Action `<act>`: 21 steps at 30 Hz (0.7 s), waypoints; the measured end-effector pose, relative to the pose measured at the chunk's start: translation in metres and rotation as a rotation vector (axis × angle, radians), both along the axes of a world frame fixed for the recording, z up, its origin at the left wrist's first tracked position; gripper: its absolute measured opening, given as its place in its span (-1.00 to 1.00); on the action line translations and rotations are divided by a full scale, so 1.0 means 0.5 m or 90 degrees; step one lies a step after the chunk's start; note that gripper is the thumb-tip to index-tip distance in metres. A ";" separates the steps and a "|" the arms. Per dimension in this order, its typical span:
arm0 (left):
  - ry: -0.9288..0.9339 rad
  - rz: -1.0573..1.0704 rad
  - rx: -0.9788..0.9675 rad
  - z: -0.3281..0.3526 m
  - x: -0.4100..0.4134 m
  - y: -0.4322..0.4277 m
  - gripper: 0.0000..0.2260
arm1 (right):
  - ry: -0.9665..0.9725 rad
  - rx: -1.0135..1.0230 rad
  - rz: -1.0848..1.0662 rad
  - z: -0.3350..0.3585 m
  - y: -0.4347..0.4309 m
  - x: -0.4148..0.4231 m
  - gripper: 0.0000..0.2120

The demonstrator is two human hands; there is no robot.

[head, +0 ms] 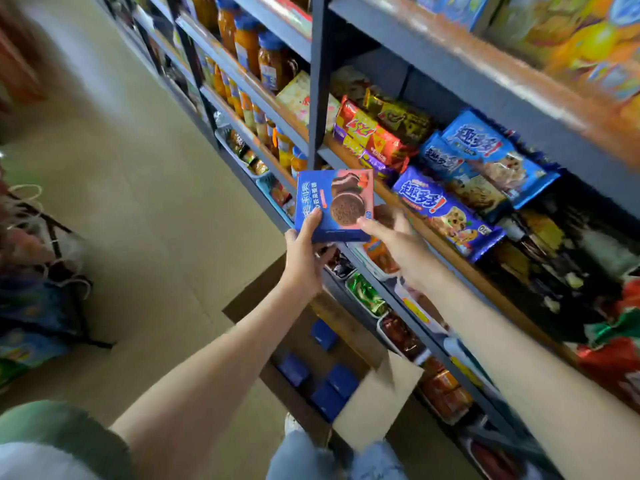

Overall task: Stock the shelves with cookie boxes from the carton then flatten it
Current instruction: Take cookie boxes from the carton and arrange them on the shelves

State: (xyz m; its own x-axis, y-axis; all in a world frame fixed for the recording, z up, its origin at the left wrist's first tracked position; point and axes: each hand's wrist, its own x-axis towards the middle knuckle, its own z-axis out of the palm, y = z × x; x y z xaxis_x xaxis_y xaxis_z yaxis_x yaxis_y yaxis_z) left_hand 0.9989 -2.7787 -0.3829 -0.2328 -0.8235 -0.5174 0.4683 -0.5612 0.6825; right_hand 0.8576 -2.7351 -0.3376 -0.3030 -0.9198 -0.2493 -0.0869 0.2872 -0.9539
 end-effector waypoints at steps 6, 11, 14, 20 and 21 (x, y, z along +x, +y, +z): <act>-0.024 -0.054 -0.250 0.170 -0.013 -0.051 -0.47 | 0.338 -0.150 -0.017 0.177 0.030 -0.043 -0.71; 0.036 -0.105 -0.385 0.329 -0.064 -0.051 -0.42 | 0.452 -0.276 -0.099 0.339 0.078 -0.076 -0.70; 0.127 -0.121 -0.452 0.426 -0.112 -0.031 -0.39 | 0.410 -0.332 -0.151 0.431 0.114 -0.108 -0.71; 0.315 -0.140 -0.511 0.610 -0.219 0.030 -0.34 | 0.419 -0.487 -0.171 0.565 0.195 -0.166 -0.49; 0.325 -0.158 -0.516 0.636 -0.238 0.043 -0.33 | 0.424 -0.509 -0.161 0.585 0.207 -0.174 -0.44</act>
State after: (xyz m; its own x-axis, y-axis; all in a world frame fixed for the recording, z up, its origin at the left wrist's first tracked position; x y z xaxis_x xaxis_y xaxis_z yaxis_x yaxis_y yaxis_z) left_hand 0.8798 -2.7570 -0.0647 -0.4844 -0.7821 0.3920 0.7455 -0.1345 0.6528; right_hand 0.7705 -2.6318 -0.0453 -0.3601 -0.6350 0.6835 -0.6853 -0.3171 -0.6556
